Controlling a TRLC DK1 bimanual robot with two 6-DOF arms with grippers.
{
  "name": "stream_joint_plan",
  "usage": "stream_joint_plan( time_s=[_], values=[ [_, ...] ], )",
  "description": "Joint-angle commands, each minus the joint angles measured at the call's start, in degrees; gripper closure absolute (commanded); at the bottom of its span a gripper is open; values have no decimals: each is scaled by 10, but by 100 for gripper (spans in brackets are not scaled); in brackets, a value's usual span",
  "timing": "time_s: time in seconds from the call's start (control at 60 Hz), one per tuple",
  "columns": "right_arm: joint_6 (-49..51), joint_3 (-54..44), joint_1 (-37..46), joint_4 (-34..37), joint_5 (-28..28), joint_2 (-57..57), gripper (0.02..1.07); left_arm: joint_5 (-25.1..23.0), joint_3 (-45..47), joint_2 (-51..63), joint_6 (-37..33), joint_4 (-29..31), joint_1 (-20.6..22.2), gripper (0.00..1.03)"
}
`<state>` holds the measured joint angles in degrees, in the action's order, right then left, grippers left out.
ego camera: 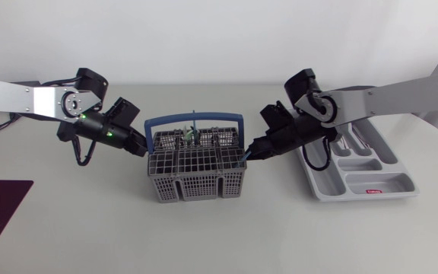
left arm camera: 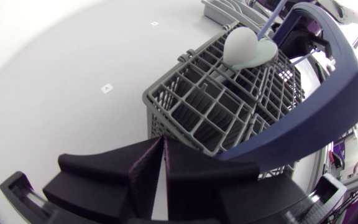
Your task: Unload the cutlery basket into the drawer organizer.
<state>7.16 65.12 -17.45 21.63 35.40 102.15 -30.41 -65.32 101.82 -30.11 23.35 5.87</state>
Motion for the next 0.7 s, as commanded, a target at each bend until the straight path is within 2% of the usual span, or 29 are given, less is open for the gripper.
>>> stream_joint_plan(
  time_s=[0.0, 0.3, 0.433, 0.6, 0.633, 0.683],
  values=[
    [12, -29, 12, -19, 10, -17, 101, -7, -25, 22, 17, -5, 23, 79],
    [8, -64, 14, -49, -16, -33, 101, 7, -48, 42, 23, -11, 27, 79],
    [3, -83, 19, -78, -72, -44, 101, 8, -46, 35, 20, -11, -11, 78],
    [7, -131, 20, -113, -139, -114, 98, 6, -20, -10, 8, -11, -58, 77],
    [9, -140, 21, -116, -149, -132, 90, 5, -10, -24, 6, -11, -64, 75],
    [18, -153, 24, -118, -151, -162, 69, 4, 7, -52, -3, -11, -73, 73]
  ],
)
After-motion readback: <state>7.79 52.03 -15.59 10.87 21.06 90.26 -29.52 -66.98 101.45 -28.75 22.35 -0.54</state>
